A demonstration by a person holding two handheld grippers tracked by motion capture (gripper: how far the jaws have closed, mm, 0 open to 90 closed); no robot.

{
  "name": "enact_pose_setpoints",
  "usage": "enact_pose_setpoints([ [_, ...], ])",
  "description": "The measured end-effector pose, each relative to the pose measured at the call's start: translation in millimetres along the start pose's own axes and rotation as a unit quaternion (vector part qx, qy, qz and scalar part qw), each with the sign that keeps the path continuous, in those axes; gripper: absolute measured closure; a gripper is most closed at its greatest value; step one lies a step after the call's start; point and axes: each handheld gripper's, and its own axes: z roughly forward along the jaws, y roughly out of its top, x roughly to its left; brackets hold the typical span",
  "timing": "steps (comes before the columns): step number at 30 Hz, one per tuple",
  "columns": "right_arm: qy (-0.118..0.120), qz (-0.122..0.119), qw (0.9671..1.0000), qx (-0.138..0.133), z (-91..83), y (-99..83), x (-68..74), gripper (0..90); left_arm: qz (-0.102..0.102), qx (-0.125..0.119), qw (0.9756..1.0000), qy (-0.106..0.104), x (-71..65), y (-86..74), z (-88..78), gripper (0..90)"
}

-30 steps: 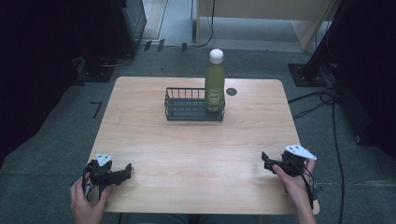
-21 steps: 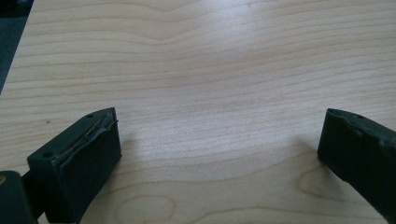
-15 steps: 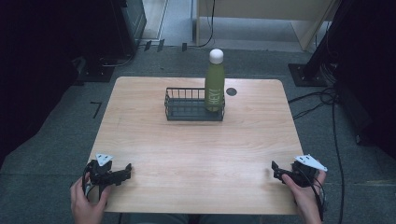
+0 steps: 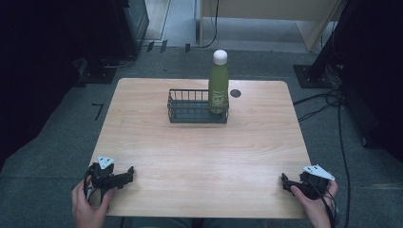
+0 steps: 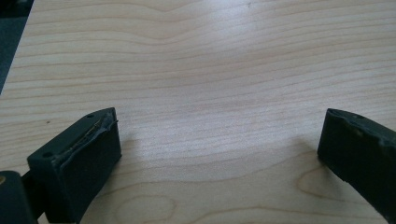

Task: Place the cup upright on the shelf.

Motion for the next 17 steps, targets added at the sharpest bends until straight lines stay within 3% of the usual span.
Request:
enact_pose_setpoints([
  [3, 0.01, 0.006, 0.9999, 0.006, -0.3, -1.1, -2.2, 0.0, 0.0, 0.0, 1.0, 0.0, 0.0, -0.1, 0.0, 0.0],
  [17, 0.011, 0.006, 0.9999, 0.005, -1.0, -1.8, -2.1, 0.0, 0.0, 0.0, 1.0, 0.0, 0.0, -0.1, -0.1, 0.0],
])
